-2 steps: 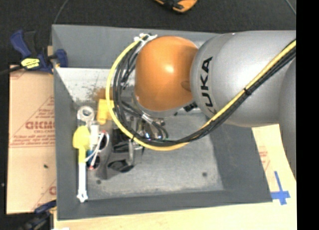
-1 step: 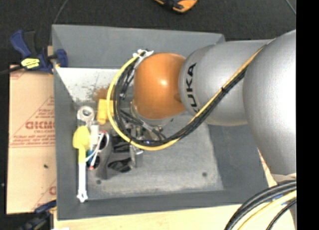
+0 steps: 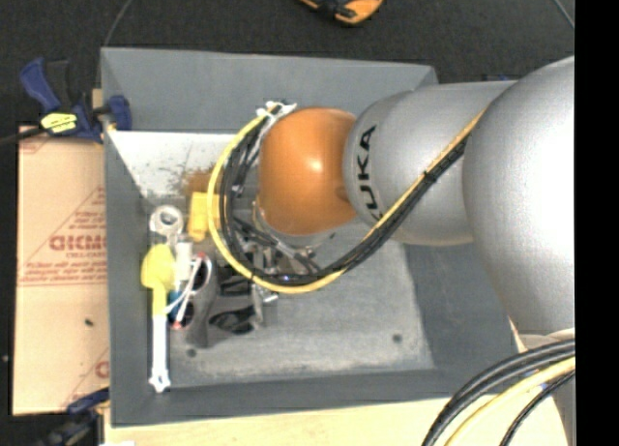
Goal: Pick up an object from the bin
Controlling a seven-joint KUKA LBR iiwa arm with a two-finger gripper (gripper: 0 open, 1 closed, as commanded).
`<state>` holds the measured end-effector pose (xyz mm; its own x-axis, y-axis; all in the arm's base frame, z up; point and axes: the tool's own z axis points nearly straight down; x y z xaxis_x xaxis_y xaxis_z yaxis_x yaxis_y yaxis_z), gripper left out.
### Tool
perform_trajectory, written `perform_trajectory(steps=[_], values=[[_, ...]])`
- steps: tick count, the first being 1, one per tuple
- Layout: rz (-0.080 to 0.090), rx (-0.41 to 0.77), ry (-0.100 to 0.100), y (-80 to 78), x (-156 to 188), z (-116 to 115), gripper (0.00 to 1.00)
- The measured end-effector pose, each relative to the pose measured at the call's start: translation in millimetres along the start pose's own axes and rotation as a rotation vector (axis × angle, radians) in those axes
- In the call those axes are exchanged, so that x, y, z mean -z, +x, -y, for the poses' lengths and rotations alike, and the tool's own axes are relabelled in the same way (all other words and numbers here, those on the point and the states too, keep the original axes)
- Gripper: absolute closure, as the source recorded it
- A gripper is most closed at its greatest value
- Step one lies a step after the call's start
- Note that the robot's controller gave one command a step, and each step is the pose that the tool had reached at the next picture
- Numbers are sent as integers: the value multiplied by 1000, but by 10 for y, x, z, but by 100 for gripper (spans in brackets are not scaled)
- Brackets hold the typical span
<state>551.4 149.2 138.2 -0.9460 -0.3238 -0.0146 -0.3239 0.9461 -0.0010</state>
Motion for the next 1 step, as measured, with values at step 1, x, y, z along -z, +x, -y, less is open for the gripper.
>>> perform_trajectory(steps=[1], values=[[4,64,-1,369,-663,-261,100]])
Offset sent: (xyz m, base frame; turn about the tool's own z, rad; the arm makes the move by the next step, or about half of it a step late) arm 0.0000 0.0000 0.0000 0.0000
